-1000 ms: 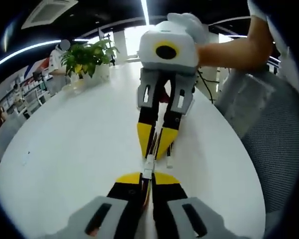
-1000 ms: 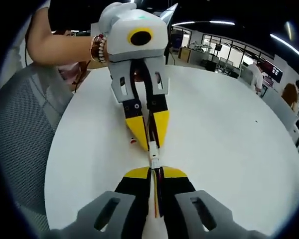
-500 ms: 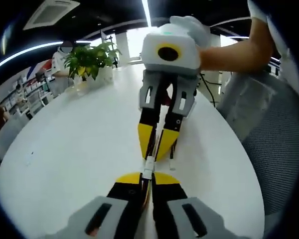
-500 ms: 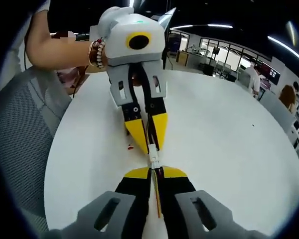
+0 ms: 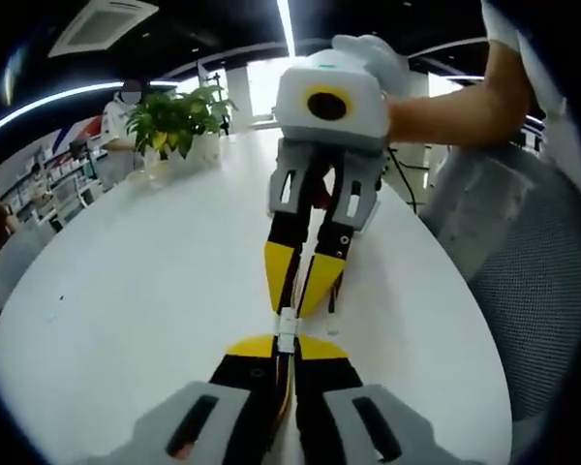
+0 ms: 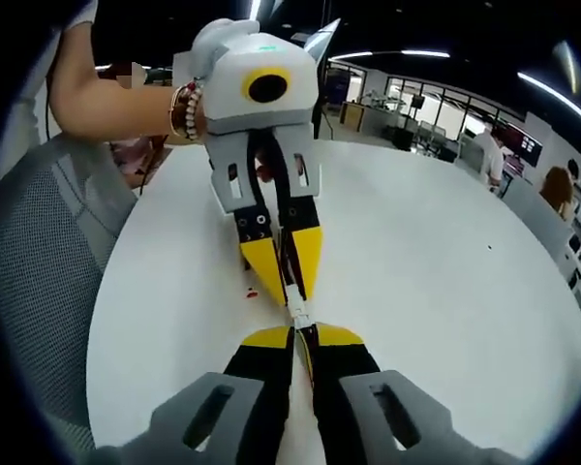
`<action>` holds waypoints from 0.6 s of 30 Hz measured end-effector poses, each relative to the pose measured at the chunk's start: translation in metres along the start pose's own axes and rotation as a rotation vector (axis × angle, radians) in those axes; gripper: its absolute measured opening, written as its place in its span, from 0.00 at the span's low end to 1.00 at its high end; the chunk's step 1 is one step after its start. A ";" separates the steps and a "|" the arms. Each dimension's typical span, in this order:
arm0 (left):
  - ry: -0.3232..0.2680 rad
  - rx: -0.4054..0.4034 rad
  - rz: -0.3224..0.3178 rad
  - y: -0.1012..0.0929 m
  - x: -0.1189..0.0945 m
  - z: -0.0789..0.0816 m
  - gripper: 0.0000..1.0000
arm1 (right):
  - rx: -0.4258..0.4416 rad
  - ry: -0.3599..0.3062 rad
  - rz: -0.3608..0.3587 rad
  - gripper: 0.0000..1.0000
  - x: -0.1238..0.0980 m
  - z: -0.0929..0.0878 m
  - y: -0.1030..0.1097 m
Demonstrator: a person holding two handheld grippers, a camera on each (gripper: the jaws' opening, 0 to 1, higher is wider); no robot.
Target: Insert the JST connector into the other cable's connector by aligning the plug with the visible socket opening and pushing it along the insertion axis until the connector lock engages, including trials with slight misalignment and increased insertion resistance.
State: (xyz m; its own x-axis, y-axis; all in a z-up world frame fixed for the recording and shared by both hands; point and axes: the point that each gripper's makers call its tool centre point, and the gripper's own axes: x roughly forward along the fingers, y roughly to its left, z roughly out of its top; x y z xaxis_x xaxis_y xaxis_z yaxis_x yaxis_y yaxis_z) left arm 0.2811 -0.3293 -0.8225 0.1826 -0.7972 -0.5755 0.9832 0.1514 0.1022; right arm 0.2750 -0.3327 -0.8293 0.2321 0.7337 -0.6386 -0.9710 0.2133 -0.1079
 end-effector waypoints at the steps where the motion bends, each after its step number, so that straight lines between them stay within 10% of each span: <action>1: 0.001 -0.002 0.001 0.000 0.000 0.000 0.00 | 0.001 0.001 -0.002 0.04 0.000 0.000 0.000; 18: 0.011 -0.031 0.102 0.019 0.003 -0.004 0.00 | -0.052 -0.024 -0.097 0.05 0.006 0.001 -0.016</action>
State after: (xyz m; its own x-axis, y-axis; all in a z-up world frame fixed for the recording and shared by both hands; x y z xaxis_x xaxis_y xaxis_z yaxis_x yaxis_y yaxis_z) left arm 0.3004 -0.3264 -0.8252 0.2812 -0.7701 -0.5726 0.9589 0.2492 0.1357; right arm 0.2918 -0.3309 -0.8302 0.3256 0.7269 -0.6046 -0.9455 0.2508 -0.2076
